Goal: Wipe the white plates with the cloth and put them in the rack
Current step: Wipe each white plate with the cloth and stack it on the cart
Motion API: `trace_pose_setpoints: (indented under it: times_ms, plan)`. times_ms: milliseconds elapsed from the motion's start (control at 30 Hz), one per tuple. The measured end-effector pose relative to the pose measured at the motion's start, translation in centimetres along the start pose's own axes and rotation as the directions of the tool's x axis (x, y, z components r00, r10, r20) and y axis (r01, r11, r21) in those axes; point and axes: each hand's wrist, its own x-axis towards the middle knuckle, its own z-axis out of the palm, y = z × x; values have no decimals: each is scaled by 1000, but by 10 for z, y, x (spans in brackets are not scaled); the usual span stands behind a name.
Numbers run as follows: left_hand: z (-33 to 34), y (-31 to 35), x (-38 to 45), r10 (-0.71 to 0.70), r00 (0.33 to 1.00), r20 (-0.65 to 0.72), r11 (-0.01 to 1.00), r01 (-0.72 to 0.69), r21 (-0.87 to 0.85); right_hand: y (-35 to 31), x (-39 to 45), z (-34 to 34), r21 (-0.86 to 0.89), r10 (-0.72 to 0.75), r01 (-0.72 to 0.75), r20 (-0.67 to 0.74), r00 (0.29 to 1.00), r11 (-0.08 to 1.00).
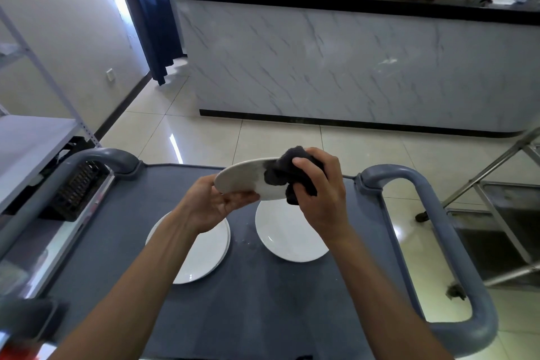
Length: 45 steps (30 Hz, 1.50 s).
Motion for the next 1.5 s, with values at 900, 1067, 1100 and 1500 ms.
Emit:
trace_pose_setpoints:
  times_ms: [900,1067,1100,1500]
  plan:
    - [-12,16,0,309,948,-71,951,-309,17,6,-48,6,11,106,-115,311,944,993]
    - [-9,18,-1,372,926,-65,926,-365,92,2,-45,4,47,208,-236,328,922,971]
    - [-9,18,0,390,918,-65,917,-382,112,0,-44,4,71,246,-281,317,916,957]
    - [-1,-12,-4,462,886,37,830,-447,334,-16,-14,32,76,352,-395,324,878,915]
